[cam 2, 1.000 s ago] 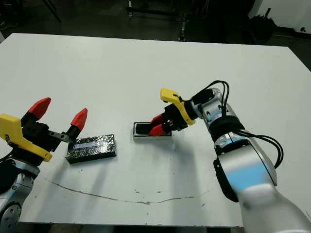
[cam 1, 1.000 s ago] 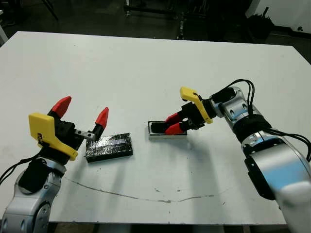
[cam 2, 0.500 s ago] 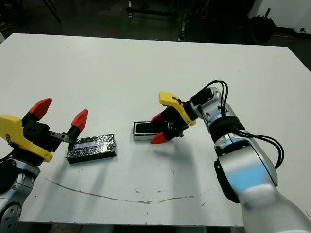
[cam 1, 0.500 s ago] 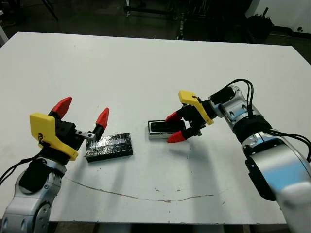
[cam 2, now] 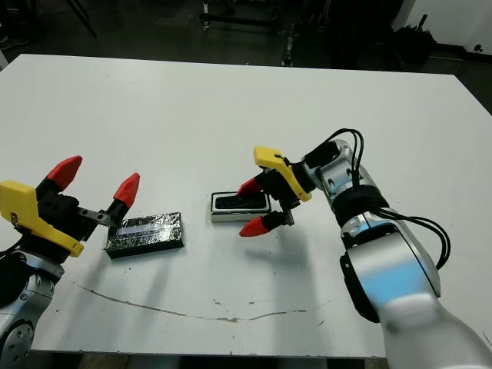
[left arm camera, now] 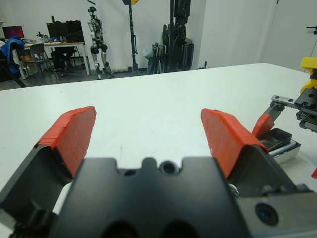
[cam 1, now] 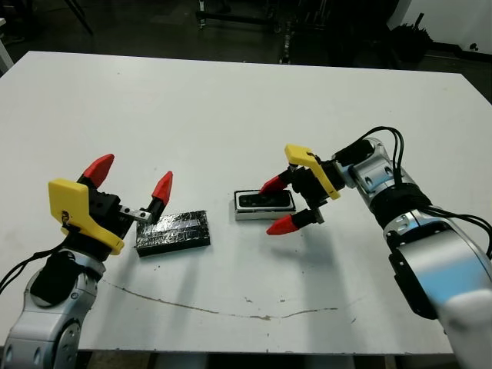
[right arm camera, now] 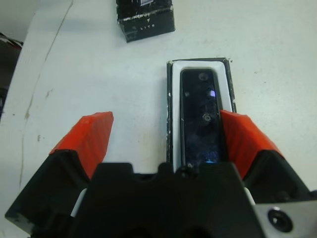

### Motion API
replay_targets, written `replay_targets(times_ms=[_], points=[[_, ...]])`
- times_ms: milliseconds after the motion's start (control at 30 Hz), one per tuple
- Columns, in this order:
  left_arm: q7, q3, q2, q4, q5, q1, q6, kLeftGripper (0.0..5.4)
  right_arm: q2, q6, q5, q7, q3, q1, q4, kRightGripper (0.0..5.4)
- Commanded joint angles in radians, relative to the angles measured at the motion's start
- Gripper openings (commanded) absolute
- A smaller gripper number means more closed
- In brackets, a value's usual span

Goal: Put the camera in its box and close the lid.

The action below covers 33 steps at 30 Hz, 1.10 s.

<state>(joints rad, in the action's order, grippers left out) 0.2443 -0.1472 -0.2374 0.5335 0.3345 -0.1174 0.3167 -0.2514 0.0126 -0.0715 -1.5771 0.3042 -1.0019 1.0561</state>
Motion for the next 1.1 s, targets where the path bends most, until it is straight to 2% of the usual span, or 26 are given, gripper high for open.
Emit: replay_targets(times_ms=[33, 267, 400, 500, 567, 667, 767, 900, 967, 1100], points=[[0.003, 0.002, -0.011, -0.003, -0.006, -0.008, 0.01, 5.4, -0.075, 0.019, 0.011, 0.029, -0.045, -0.023, -0.016, 5.38], [0.006, 0.006, -0.012, -0.009, -0.02, -0.007, -0.002, 5.4, -0.137, -0.046, 0.044, 0.018, -0.097, -0.062, -0.072, 5.38], [0.01, 0.001, -0.005, -0.008, 0.004, -0.005, 0.008, 5.4, -0.176, -0.04, 0.067, 0.005, -0.127, -0.082, -0.119, 5.38], [0.001, 0.004, -0.008, -0.001, -0.003, -0.004, 0.018, 5.4, -0.202, -0.1, 0.084, -0.011, -0.141, -0.106, -0.141, 5.38], [0.002, 0.006, -0.01, -0.002, -0.008, -0.004, 0.014, 5.4, -0.218, -0.116, 0.093, -0.014, -0.148, -0.114, -0.161, 5.38], [-0.001, 0.009, -0.008, 0.001, -0.01, -0.004, 0.015, 5.4, -0.238, -0.16, 0.13, 0.039, -0.192, -0.098, -0.22, 5.38], [0.0, 0.008, -0.006, 0.003, -0.004, -0.004, 0.017, 5.4, -0.239, -0.239, 0.158, 0.205, -0.253, -0.012, -0.385, 5.23], [0.002, 0.008, -0.003, -0.004, -0.006, -0.004, 0.003, 5.4, -0.203, -0.289, 0.157, 0.463, -0.295, 0.176, -0.703, 4.84], [0.0, 0.011, -0.003, -0.003, -0.01, -0.005, 0.004, 5.4, -0.18, -0.276, 0.152, 0.55, -0.288, 0.255, -0.811, 4.54], [-0.004, 0.014, -0.005, 0.003, -0.012, -0.004, 0.013, 5.4, -0.143, -0.227, 0.142, 0.661, -0.254, 0.367, -0.922, 3.97]])
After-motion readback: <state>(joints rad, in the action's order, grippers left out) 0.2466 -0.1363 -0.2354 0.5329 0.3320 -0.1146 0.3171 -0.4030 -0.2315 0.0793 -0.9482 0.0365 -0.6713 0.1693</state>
